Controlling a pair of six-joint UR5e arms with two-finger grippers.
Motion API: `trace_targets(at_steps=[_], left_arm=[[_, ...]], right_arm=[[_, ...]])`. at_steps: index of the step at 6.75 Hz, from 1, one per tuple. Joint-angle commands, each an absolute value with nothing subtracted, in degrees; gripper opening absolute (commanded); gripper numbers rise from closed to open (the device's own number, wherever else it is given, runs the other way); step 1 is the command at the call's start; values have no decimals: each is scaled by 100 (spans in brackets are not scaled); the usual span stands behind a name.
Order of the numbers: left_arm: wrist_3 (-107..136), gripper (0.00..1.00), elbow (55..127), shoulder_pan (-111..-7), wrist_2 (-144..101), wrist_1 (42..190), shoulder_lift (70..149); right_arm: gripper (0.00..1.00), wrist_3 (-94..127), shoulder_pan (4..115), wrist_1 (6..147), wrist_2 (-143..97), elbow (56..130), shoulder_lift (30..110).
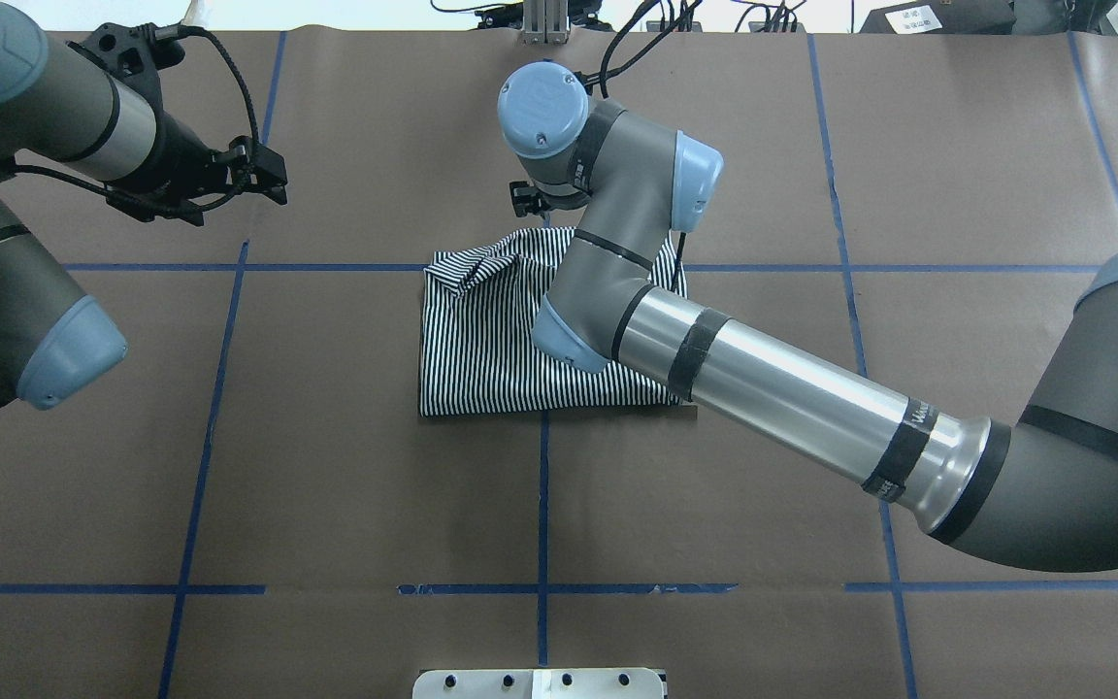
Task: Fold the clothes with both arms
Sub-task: 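Press the right gripper down on the shirt's top while the left gripper withdraws, then lift the right gripper off the shirt and retract it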
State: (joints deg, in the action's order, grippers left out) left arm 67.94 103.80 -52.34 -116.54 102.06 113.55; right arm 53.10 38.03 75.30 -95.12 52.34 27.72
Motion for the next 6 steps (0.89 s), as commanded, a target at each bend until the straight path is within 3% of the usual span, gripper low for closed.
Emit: trace_targets(at_steps=[1, 3, 5, 6], left_arm=[[6742, 100, 10345, -5300, -11646, 10204, 11355], [5739, 100, 10301, -5798, -11681, 9908, 11364], [4024, 100, 10249, -6562, -11690, 9257, 11338], [3277, 100, 10231, -6905, -11707, 9133, 11146]], right_arm=[[100, 5038, 4042, 7330, -9535, 5071, 2707], [100, 4626, 4698, 7739, -10662, 5568, 2969], [100, 3285, 5489, 9276, -11195, 7034, 3792], [100, 2704, 5919, 9325, -11580, 7510, 4423]])
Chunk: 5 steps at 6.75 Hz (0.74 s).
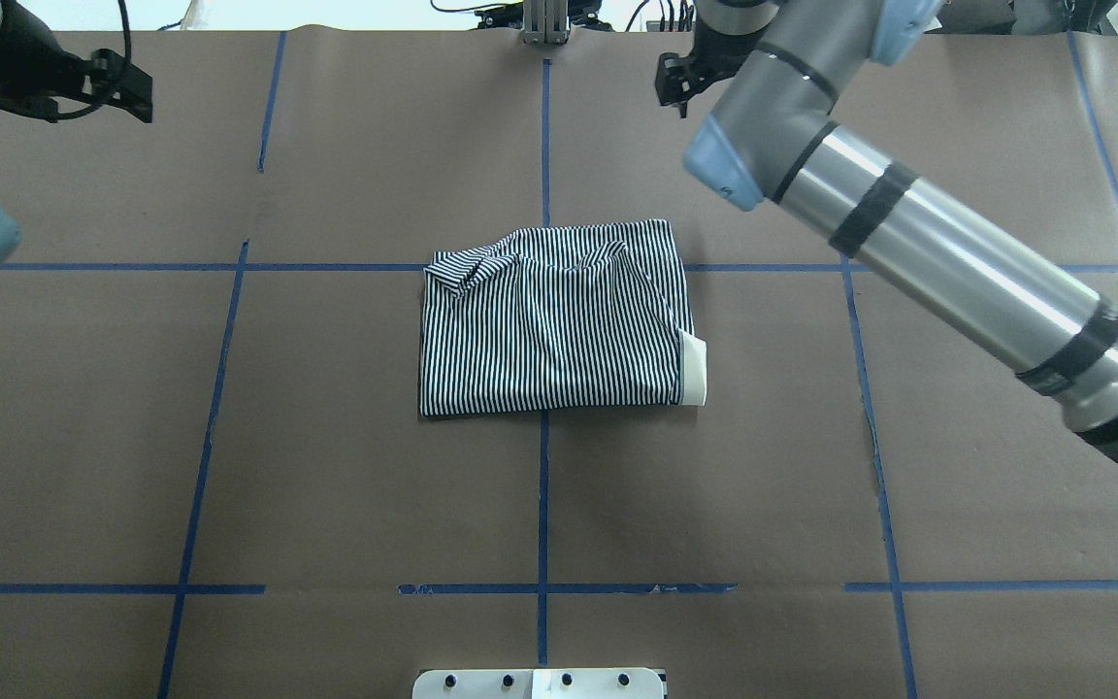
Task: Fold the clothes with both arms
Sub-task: 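Lift the right gripper off the shirt and retract it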
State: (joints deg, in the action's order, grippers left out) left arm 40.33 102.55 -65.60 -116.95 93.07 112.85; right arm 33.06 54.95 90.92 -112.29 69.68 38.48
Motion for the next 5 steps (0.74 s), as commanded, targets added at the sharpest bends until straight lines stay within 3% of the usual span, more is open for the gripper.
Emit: trace_targets(at_steps=[1, 4, 5], left_arm=[[3739, 100, 10135, -6778, -11716, 9167, 11223], [7048, 100, 9259, -4839, -11681, 10206, 12311], [7701, 100, 8463, -4442, -11637, 10900, 12696]], right_arm=[[100, 2524, 6220, 9308, -11906, 7610, 4673], [100, 630, 7283, 9386, -12436, 7682, 5377], [100, 320, 7556, 9413, -12741, 7682, 5562]])
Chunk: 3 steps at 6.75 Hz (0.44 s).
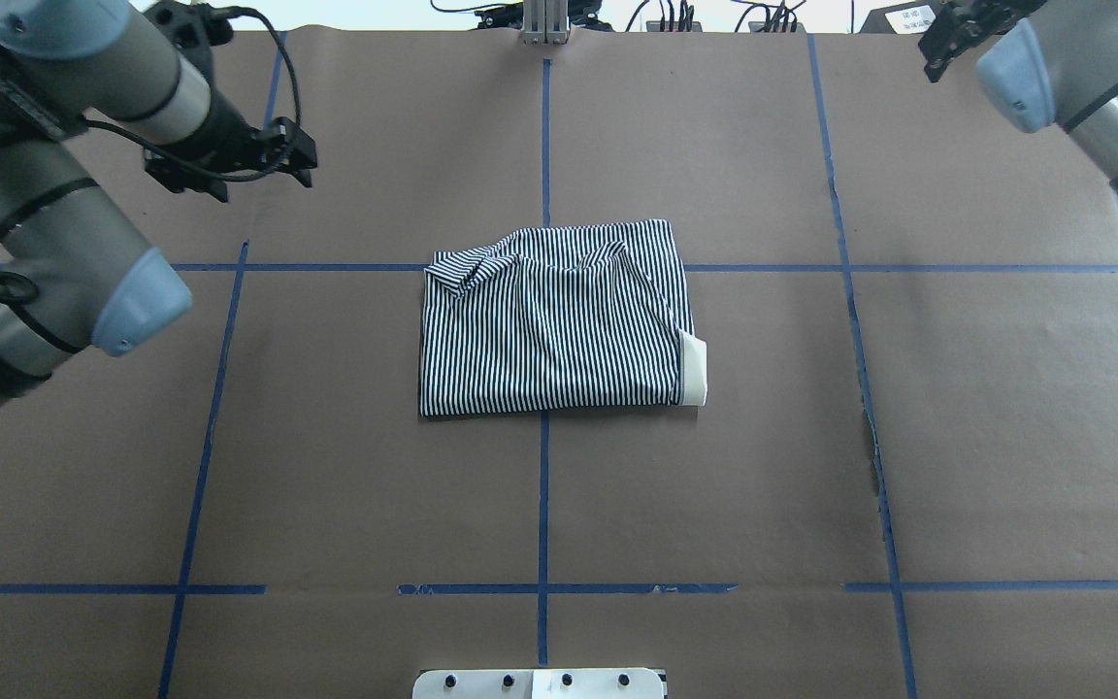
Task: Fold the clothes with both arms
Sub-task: 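Lower the left gripper onto the shirt's edge nearest it and press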
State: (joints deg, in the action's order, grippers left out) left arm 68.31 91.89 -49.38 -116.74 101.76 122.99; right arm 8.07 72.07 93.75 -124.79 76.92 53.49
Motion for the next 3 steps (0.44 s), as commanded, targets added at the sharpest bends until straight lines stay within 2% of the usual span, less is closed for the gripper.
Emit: trace_targets(at_steps=[1, 3], left_arm=[[8012, 100, 7942, -4195, -11454, 11194, 13022], [8016, 100, 7954, -4052, -11233, 11154, 13087]], right_arm=[[100, 273, 7741, 9413, -13075, 7682, 5685], [100, 132, 7962, 9396, -13403, 7761, 6054]])
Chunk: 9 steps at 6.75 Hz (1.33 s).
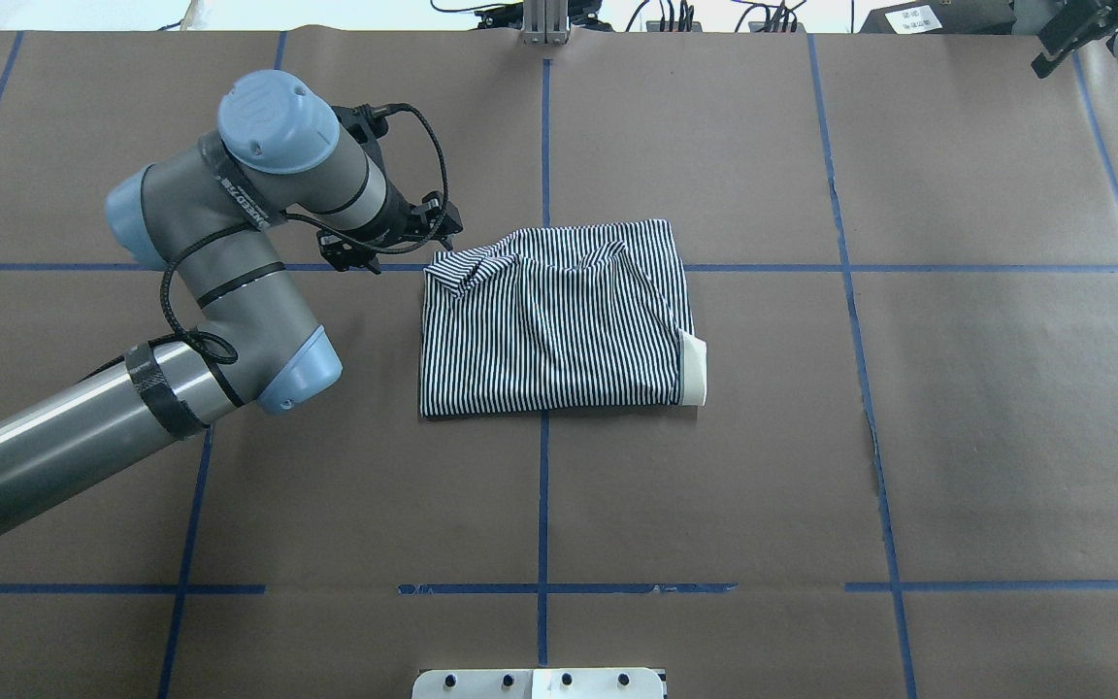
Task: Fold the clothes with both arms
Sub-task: 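Lower the left gripper onto the shirt's edge nearest it and press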
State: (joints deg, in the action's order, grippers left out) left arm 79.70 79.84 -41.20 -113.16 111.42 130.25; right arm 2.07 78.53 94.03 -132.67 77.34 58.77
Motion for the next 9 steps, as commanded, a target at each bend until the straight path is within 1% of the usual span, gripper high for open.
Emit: trace_targets(at_steps=[1, 3, 4, 7, 9], left_arm=[[8016, 100, 7998, -4000, -11224, 11145, 13096], [8016, 100, 8016, -3641, -10866, 11083, 13096], [8007, 100, 8016, -3552, -10741, 10796, 13174], [7754, 100, 7963, -3419, -10573, 10250, 13333], [7454, 100, 7657, -3428, -10240, 10143, 13499]], right_arm=[[100, 132, 7989, 9413, -13447, 7804, 6160], [100, 202, 7989, 9404, -13456, 8155, 6529], [100, 246, 7989, 9413, -13456, 8278, 6609], [100, 246, 7981, 9413, -13430, 8306, 6618], [100, 246, 7980, 9422, -13438, 8297, 6618]])
